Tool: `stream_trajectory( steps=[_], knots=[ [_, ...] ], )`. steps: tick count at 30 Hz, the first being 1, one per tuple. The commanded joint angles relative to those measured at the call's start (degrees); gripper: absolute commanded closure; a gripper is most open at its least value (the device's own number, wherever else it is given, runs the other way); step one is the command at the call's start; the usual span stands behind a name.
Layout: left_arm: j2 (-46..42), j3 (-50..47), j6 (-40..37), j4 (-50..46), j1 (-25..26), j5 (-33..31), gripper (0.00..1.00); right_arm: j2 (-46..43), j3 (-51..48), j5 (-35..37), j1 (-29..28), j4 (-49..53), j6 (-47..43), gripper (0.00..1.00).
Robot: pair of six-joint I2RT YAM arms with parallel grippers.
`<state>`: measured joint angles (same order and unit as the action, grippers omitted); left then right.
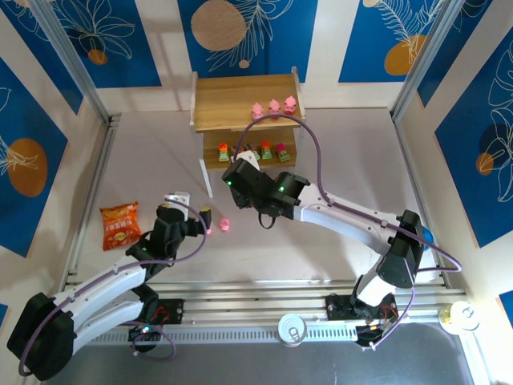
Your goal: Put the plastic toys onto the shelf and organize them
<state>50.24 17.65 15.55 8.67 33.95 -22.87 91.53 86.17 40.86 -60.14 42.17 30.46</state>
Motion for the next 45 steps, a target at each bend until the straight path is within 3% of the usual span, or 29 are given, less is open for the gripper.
stream_trajectory(
  steps=[1, 9, 19, 45],
  knots=[
    [-0.7, 0.0, 1.5, -0.7, -1.1, 1.5, 0.00, 0.0, -1.7, -1.0, -0.7, -3.0, 4.1, 0.55],
    [-0.6, -0.9, 4.8, -0.4, -6.2, 7.4, 0.00, 3.9, -4.7, -1.7, -2.3, -5.9, 7.8, 0.55],
    [-0.7, -1.6, 7.1, -0.9, -10.2, 10.1, 0.00, 10.5, -4.4, -3.4, -4.3, -8.5, 10.5, 0.55],
    [0.8, -1.7, 9.8, -2.5, -14.8, 13.6, 0.00, 23.7, 0.3, -7.7, -6.0, -10.8, 13.1, 0.52]
  ],
)
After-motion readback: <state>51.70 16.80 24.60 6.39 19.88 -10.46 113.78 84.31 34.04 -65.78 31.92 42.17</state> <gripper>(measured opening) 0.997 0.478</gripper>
